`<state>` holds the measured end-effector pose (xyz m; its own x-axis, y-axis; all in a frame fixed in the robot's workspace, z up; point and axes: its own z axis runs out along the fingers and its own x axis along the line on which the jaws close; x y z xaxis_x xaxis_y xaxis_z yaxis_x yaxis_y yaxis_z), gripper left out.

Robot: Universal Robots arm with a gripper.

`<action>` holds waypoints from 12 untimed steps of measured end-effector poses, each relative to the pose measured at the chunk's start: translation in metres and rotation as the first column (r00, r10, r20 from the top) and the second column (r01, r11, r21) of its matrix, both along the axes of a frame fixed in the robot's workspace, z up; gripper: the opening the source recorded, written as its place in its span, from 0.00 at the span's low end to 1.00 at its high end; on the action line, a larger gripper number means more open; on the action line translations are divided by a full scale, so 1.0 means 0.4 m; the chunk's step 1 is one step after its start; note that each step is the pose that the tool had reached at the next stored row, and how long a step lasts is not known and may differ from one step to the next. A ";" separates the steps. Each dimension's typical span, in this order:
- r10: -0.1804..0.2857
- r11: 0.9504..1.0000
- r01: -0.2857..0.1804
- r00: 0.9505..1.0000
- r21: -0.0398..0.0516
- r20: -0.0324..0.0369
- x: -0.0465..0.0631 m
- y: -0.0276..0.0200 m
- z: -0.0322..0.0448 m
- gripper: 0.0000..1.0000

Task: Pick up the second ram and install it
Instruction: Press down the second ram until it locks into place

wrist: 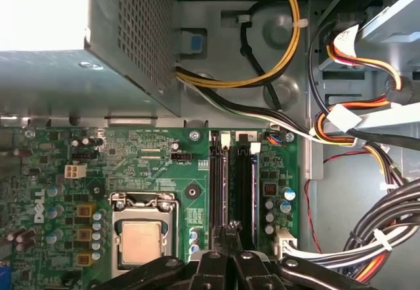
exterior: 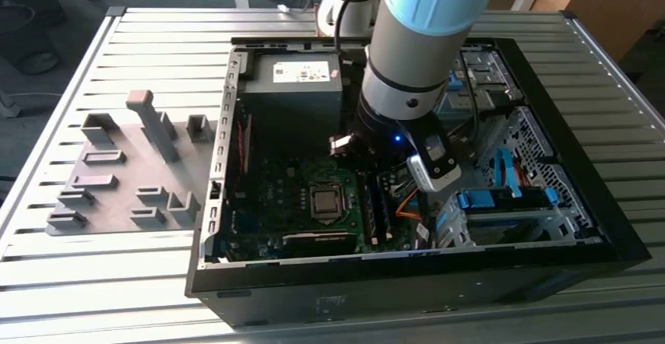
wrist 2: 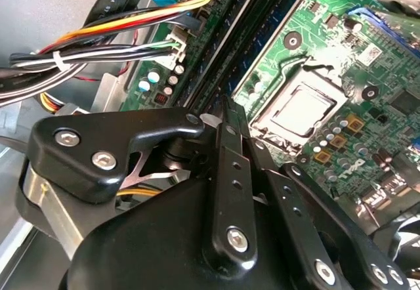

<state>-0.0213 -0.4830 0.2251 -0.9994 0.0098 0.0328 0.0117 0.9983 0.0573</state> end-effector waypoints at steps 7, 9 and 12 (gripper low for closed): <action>0.000 1.000 0.000 1.000 -0.001 0.000 0.000 0.000 -0.012 0.11; 0.000 1.000 0.000 1.000 -0.001 0.000 0.000 0.000 -0.015 0.11; 0.000 1.000 0.000 1.000 0.000 0.000 0.000 0.000 -0.019 0.11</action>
